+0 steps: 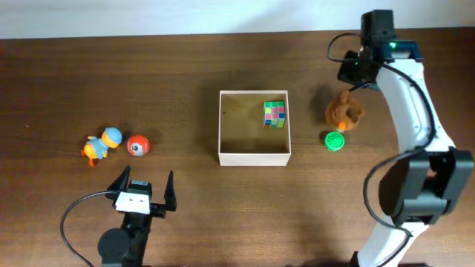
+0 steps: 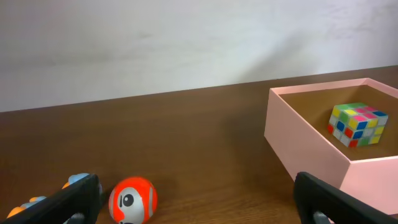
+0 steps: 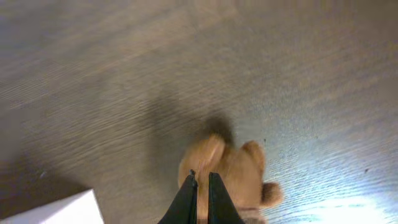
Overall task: Pack container
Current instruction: 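Close the right gripper on the plush and lift it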
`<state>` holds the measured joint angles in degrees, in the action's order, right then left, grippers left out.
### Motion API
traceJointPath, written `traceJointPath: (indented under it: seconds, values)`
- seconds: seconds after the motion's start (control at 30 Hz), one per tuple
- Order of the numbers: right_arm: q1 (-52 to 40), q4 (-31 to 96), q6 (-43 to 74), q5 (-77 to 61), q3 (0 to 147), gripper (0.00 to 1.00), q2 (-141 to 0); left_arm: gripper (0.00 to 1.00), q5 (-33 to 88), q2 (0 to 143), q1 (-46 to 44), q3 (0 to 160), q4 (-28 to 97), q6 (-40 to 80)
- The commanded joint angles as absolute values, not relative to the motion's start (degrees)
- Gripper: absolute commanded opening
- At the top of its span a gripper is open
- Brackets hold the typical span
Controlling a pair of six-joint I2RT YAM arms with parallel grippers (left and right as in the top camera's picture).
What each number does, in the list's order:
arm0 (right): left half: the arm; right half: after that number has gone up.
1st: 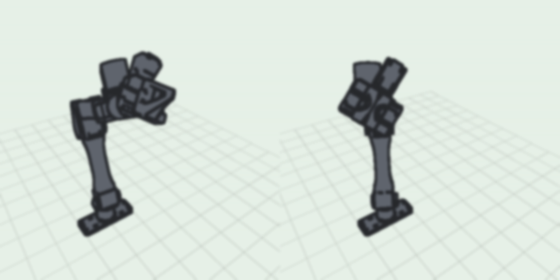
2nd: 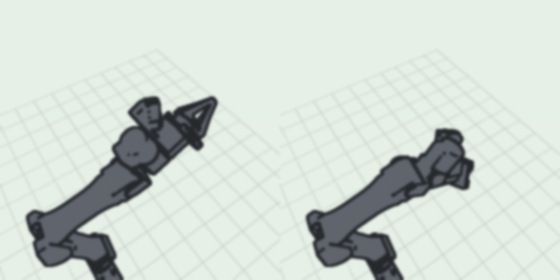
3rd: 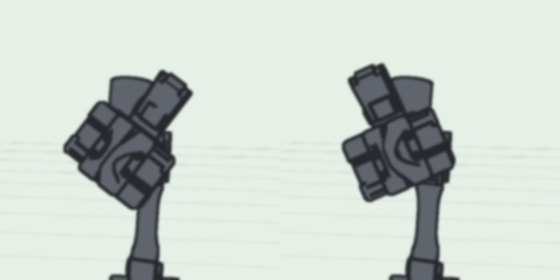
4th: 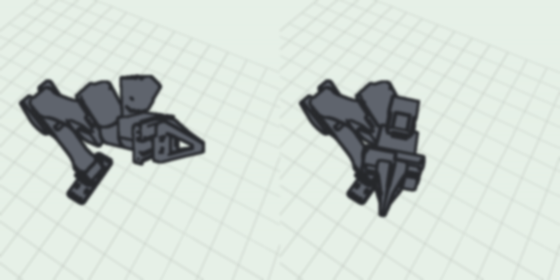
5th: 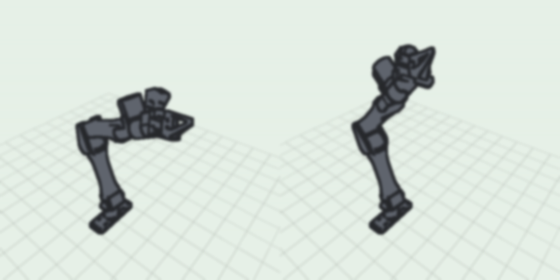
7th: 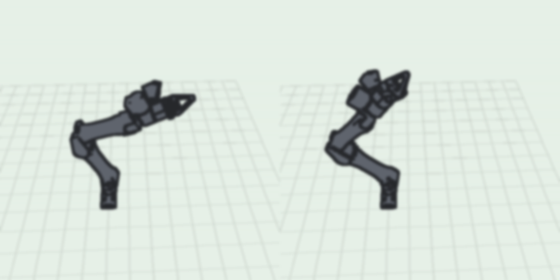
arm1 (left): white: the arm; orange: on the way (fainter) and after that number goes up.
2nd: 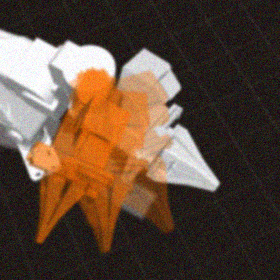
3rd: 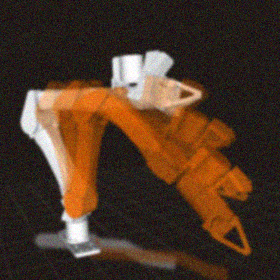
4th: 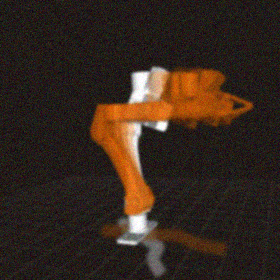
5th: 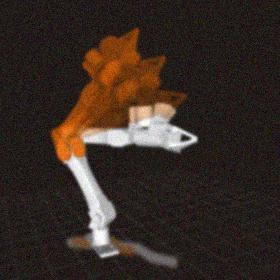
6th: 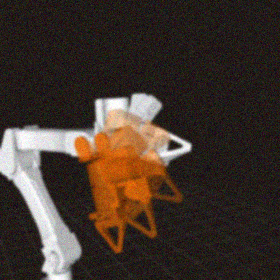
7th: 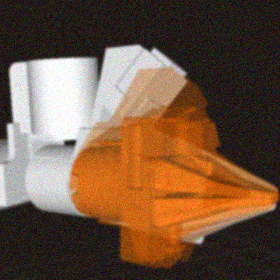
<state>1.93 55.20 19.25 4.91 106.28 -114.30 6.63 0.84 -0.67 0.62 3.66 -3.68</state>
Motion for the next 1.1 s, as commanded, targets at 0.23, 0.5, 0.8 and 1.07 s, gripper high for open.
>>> traceJointPath:
  seconds: [0.23, 0.5, 0.8, 1.07]
  values:
    - [1.56, 56.18, 13.98, 2.11, 107.02, 0.04, -109.97, 0.99, 6.66, 0.34, -0.34, 0.51, 3.97, -4.8]
    - [3.18, 66.54, 20.43, 3.6, 107.0, 0.3, -110.0, 0.99, 6.66, 0.34, -0.34, 0.51, 3.97, -4.8]
    - [4.62, 67.33, 13.06, 4.49, 102.87, 0.68, -110.1, 0.99, 6.66, 0.34, -0.34, 0.51, 3.97, -4.8]
    - [4.64, 57.21, 13.54, 5.3, 90.8, 0.69, -111.07, 0.99, 6.66, 0.34, -0.34, 0.51, 3.97, -4.8]
